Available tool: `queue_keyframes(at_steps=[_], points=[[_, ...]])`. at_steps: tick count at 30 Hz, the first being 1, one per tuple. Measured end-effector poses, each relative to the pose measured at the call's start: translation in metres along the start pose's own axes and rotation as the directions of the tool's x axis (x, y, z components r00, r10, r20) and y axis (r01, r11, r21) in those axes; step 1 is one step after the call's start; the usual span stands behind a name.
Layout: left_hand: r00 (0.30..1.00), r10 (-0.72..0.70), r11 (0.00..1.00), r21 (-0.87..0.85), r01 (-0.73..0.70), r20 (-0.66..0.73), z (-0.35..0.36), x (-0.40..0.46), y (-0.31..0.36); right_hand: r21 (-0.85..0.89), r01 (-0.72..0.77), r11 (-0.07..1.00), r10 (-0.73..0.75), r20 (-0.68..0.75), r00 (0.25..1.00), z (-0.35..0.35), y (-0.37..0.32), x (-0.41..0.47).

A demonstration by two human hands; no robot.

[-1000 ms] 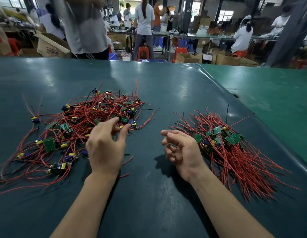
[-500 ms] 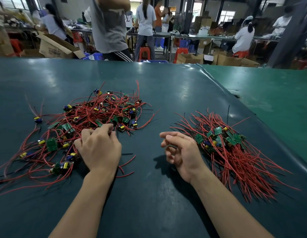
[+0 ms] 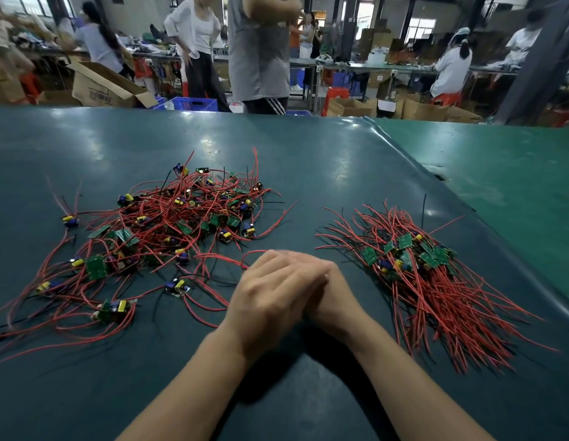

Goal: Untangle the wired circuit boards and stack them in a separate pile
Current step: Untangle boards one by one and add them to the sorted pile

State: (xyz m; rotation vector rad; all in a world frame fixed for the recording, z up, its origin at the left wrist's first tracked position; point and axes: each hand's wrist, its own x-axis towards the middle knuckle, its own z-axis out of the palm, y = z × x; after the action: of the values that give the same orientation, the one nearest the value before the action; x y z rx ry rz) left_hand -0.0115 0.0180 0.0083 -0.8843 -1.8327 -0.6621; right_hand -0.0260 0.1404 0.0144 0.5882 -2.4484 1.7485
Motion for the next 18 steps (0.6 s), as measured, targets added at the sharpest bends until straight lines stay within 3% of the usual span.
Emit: queue_keyframes(at_steps=[2, 3, 6, 8, 10, 13, 15, 18], points=[[0.999, -0.022, 0.999, -0.048, 0.024, 0.039, 0.002, 0.002, 0.000, 0.032, 0.011, 0.999, -0.007, -0.121, 0.993, 0.001, 0.001, -0.002], [0.998, -0.043, 0.997, -0.059, 0.046, 0.049, 0.002, 0.003, -0.001, 0.159, -0.023, 0.987, 0.052, -0.179, 0.982, 0.001, 0.000, -0.001], [0.979, -0.192, 0.981, -0.025, 0.194, 0.062, -0.005, 0.000, -0.006, 0.660, -0.050, 0.750, 0.265, -0.229, 0.937, -0.004, 0.000, 0.005], [0.907, -0.407, 0.913, 0.085, 0.400, 0.104, -0.010, -0.003, -0.012, 0.789, 0.018, 0.615, 0.322, -0.271, 0.907, -0.011, -0.002, 0.010], [0.786, -0.609, 0.786, 0.214, 0.580, 0.103, -0.013, -0.008, -0.021, 0.852, 0.088, 0.516, 0.339, -0.298, 0.892, -0.018, -0.004, 0.011], [0.665, -0.745, 0.631, 0.364, 0.685, 0.039, -0.018, -0.011, -0.030, 0.910, 0.101, 0.402, 0.364, -0.260, 0.894, -0.024, -0.008, 0.009], [0.657, -0.753, 0.608, 0.421, 0.673, 0.035, -0.018, -0.010, -0.029, 0.936, 0.080, 0.342, 0.376, -0.214, 0.901, -0.026, -0.009, 0.009], [0.727, -0.676, 0.707, 0.386, 0.592, 0.123, -0.016, -0.008, -0.024, 0.942, 0.070, 0.328, 0.374, -0.198, 0.906, -0.028, -0.012, 0.008]])
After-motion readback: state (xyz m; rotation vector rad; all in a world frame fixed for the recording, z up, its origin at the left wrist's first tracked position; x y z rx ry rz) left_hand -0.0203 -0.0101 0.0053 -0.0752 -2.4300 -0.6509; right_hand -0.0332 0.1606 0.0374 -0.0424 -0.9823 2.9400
